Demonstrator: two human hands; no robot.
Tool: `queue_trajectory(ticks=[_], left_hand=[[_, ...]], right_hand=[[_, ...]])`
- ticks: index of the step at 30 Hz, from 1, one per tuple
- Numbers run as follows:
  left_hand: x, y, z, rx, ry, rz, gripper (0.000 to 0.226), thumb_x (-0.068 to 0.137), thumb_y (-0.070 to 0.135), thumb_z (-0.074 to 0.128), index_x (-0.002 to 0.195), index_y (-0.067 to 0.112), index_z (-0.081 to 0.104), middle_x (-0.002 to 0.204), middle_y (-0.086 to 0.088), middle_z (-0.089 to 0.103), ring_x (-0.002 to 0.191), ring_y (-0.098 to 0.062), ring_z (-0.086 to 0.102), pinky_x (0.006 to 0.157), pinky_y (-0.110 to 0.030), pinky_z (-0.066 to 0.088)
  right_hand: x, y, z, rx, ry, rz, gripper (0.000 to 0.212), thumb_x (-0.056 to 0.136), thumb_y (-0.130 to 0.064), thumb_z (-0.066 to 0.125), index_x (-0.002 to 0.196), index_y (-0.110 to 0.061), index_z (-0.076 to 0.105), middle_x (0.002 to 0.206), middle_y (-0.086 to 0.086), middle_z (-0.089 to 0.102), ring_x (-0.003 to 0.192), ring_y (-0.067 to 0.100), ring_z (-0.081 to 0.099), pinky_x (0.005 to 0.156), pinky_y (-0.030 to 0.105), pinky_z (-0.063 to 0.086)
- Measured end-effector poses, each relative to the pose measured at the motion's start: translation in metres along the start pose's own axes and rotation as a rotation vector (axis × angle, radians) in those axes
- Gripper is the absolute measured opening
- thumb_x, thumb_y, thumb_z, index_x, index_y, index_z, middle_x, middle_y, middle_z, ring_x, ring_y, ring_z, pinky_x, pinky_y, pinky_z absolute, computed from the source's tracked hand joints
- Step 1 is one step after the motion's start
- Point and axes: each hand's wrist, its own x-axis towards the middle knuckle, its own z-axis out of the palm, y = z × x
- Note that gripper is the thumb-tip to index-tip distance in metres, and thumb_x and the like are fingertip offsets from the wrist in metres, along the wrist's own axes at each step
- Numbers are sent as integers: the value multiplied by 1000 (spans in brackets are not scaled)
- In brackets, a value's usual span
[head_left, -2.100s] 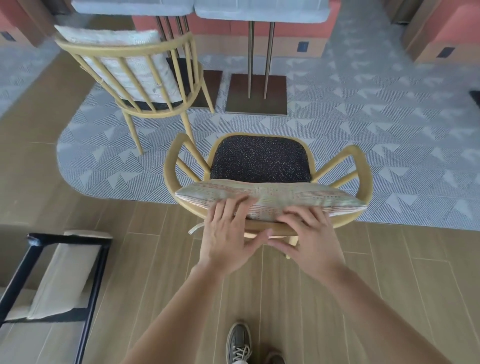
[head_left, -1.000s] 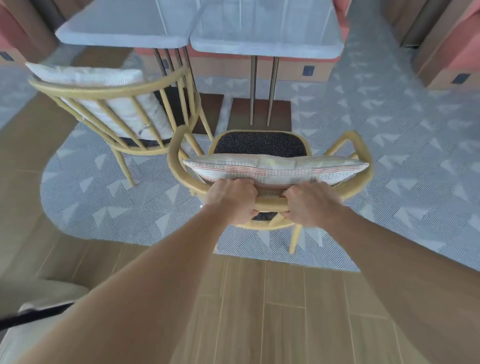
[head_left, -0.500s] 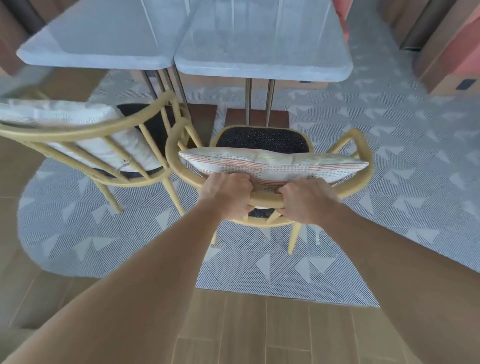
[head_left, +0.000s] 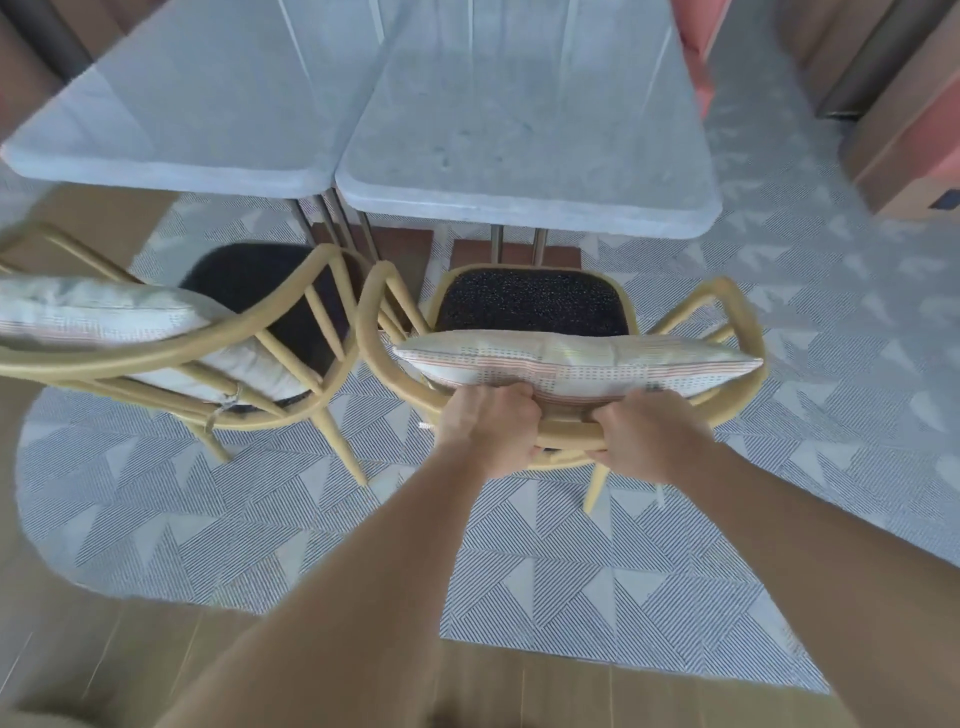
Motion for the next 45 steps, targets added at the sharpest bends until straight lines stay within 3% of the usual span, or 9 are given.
queue_trajectory(ticks=[5,10,13,18,21,25,31,35,45], left_hand=[[6,1,-3,-9,-25,18,28,94,39,63,110,19,76,91,6,53,83,-23,68,67,-38,55],[6,5,-1,38,-61,1,22,96,38,59,101,21,72,68,8,51,68,-20,58,63,-35,42],[4,2,3,66,-53,13,25,98,42,58,102,22,71,64,9,41,69,-21,55,66,-35,42],[1,1,7,53,-23,24,28,99,48,58,99,22,69,65,10,41,73,-21,55,68,-35,41],[-11,-4,11,27,-11,11,28,98,47,61,101,21,70,67,9,42,75,-22,56,70,-36,41],[-38,-27,18,47,-40,14,27,97,46,64,103,21,71,67,9,41,75,-22,57,73,-35,45],[-63,-65,21,98,-55,-3,23,97,43,61,102,23,72,65,10,35,74,-21,54,69,-34,40],[-66,-75,18,119,-70,0,24,97,44,58,101,24,72,63,10,34,79,-25,65,67,-33,40],[-60,-63,15,161,-58,30,28,100,49,56,103,26,71,62,10,35,71,-22,53,68,-34,41]], right_hand=[[0,5,2,-14,-4,27,32,99,-56,56,103,-30,73,74,-5,62,69,21,61,61,32,47],[-3,1,-2,-19,-53,82,37,100,-58,52,103,-27,71,79,-6,60,70,23,58,60,33,49],[-4,-6,-3,14,-79,83,37,99,-60,55,105,-28,71,90,-5,69,77,24,66,69,38,60],[-4,-10,-7,51,-101,102,36,98,-57,58,109,-25,72,101,0,73,89,28,71,80,40,59],[-10,-25,-9,74,-97,78,33,99,-51,59,106,-23,74,88,-1,70,82,26,67,78,37,56],[-12,-63,-14,102,-86,37,25,99,-39,55,99,-22,74,67,-9,48,70,20,59,74,38,63],[2,-104,-24,76,-56,7,21,100,-29,55,105,-20,73,78,4,51,79,29,68,70,38,59],[7,-111,-28,81,-60,22,22,100,-28,54,106,-20,73,78,4,51,80,30,69,69,38,59],[1,-98,-16,47,-28,68,25,103,-34,53,109,-19,72,93,7,73,80,31,72,72,41,61]])
